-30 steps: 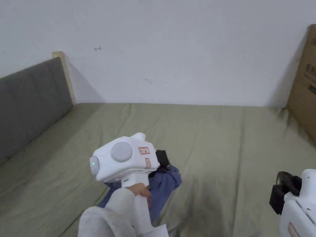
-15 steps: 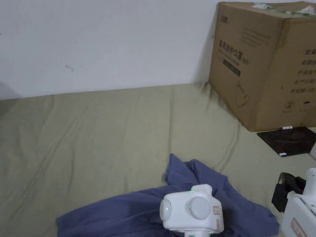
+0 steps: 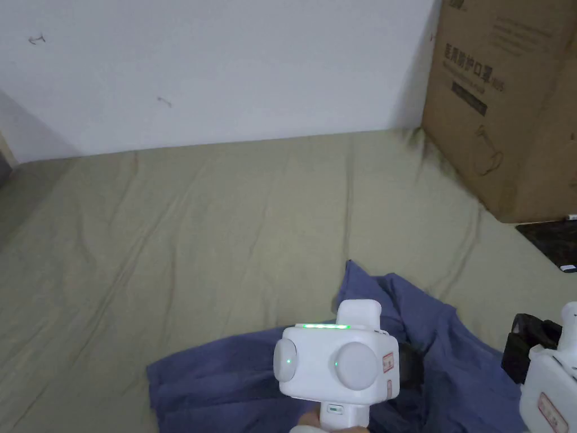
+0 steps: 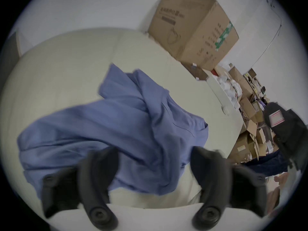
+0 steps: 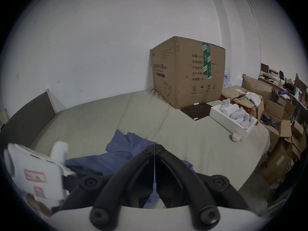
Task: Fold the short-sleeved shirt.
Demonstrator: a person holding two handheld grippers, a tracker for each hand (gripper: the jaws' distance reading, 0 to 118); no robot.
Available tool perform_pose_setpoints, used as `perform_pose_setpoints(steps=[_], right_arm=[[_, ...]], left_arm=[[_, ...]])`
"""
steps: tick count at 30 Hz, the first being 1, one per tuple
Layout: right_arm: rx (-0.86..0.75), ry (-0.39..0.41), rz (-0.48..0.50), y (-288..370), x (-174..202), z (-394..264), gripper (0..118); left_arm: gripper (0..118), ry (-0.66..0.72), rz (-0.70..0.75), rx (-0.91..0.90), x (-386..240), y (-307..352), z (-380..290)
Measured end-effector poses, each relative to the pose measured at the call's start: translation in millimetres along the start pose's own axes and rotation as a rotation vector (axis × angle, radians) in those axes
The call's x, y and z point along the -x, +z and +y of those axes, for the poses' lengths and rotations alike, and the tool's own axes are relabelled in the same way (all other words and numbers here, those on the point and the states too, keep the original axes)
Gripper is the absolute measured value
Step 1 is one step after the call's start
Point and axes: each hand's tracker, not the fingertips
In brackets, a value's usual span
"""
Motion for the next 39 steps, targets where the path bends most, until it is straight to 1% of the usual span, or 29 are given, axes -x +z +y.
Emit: perform_pose_setpoints(steps=[1,2,4,7,9,11,14,18,19,20,21,22,24,27,28,29,30,31,32,33,34,35,36,37,38,39], right_arm=[[0.004,0.004,0.014,-1,5,-1,1],[0.01,0.012,0.035,-2,11,-3,1],[0.023,0.035,0.064,-4,24,-7,1],[0.052,0.066,0.104,-9,43,-16,1],[0.077,0.084,0.132,-15,55,-21,1],[0.091,0.108,0.145,-19,68,-23,1],[0.096,0.139,0.174,-25,81,-22,1],[0.11,0.164,0.189,-36,93,-18,1],[0.117,0.164,0.194,-40,95,-19,1],[0.123,0.165,0.195,-42,96,-20,1],[0.129,0.166,0.197,-45,97,-21,1],[0.138,0.167,0.197,-48,98,-22,1],[0.154,0.172,0.194,-51,98,-26,1],[0.179,0.174,0.187,-57,97,-31,1],[0.187,0.173,0.185,-59,95,-33,1],[0.195,0.171,0.181,-61,94,-35,1],[0.2,0.168,0.177,-62,93,-36,1],[0.206,0.165,0.171,-63,91,-37,1],[0.21,0.163,0.168,-65,87,-38,1],[0.214,0.161,0.162,-66,85,-39,1],[0.22,0.158,0.154,-66,83,-40,1],[0.225,0.154,0.152,-68,81,-41,1],[0.231,0.149,0.153,-68,79,-41,1],[0.237,0.143,0.153,-69,77,-42,1],[0.239,0.14,0.153,-68,76,-42,1],[0.24,0.137,0.155,-68,74,-41,1]], left_arm=[[22,0.003,0.031,-0.012,8,9,-3],[4,0.022,0.076,-0.003,21,16,-9],[0,0.049,0.123,-0.005,47,30,-26],[0,0.154,0.218,0.023,85,43,-58],[0,0.227,0.225,0.033,110,51,-73],[0,0.261,0.273,0.036,130,56,-78],[0,0.272,0.357,-0.007,157,67,-72],[0,0.326,0.379,-0.032,211,80,-41],[11,0.341,0.39,-0.028,226,81,-28],[44,0.355,0.417,-0.027,240,80,-18],[69,0.377,0.425,-0.043,254,78,-10],[77,0.398,0.432,-0.058,269,74,1],[77,0.46,0.44,-0.039,289,64,15],[77,0.486,0.37,0.068,310,30,19],[77,0.486,0.364,0.135,313,15,17],[77,0.491,0.371,0.162,314,2,12],[77,0.476,0.377,0.184,315,-9,7],[76,0.43,0.43,0.162,309,-14,4],[69,0.398,0.45,0.142,302,-12,5],[56,0.383,0.472,0.139,299,-11,6],[35,0.379,0.478,0.125,291,-7,6],[3,0.389,0.465,0.109,290,-7,5],[3,0.415,0.409,0.089,291,-9,6],[4,0.447,0.422,0.112,287,-14,7],[4,0.391,0.471,0.117,284,-16,8],[3,0.347,0.481,0.131,280,-15,10]])
